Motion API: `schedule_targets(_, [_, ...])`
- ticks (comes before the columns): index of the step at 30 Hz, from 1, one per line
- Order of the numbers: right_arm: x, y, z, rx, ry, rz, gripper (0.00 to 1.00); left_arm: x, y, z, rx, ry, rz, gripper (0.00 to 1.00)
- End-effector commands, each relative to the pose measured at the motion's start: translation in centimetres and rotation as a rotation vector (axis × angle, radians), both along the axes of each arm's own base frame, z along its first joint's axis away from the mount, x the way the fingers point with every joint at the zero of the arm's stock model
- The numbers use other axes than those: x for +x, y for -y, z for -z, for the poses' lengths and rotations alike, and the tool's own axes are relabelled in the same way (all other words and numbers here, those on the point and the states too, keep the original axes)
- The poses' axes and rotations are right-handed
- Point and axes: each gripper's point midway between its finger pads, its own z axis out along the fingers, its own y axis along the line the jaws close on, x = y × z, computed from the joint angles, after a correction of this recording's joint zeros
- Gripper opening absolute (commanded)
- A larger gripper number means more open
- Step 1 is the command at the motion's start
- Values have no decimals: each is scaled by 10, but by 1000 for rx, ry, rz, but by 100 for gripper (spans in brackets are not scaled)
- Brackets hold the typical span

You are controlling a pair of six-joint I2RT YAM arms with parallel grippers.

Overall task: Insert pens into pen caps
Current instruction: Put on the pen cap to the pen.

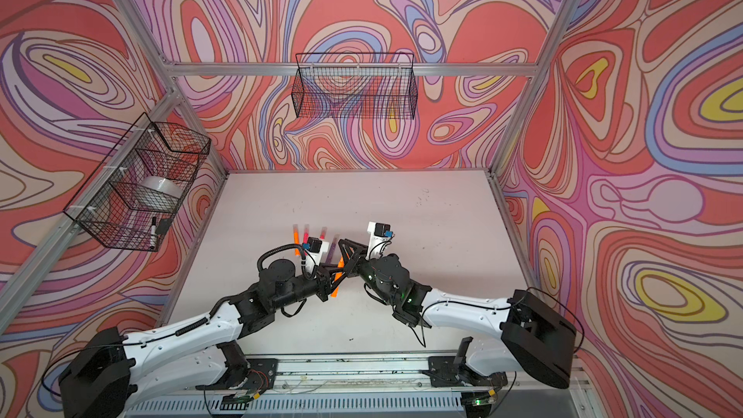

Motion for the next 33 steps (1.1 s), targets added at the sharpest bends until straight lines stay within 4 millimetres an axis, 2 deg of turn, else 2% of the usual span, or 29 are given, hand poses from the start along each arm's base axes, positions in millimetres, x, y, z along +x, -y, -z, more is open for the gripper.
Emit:
schedule_targets(1, [-5, 6, 4, -41, 1, 8, 4, 4, -1, -18, -47, 41, -22, 0])
schedule_targets(10, [-11, 0, 18, -13, -24, -27, 3, 7, -4, -21, -55, 54, -45, 0])
schedule_targets(17, [-21, -7, 19, 13, -4, -57, 3, 11, -5, -20, -54, 55, -67, 0])
schedule_targets(28, [-38, -12, 23, 24, 42, -82, 10, 15, -16, -20, -105, 45, -106, 0])
schedule_targets(33, [-38, -8, 20, 16, 52, -72, 29, 12, -19, -24, -123, 61, -94, 0])
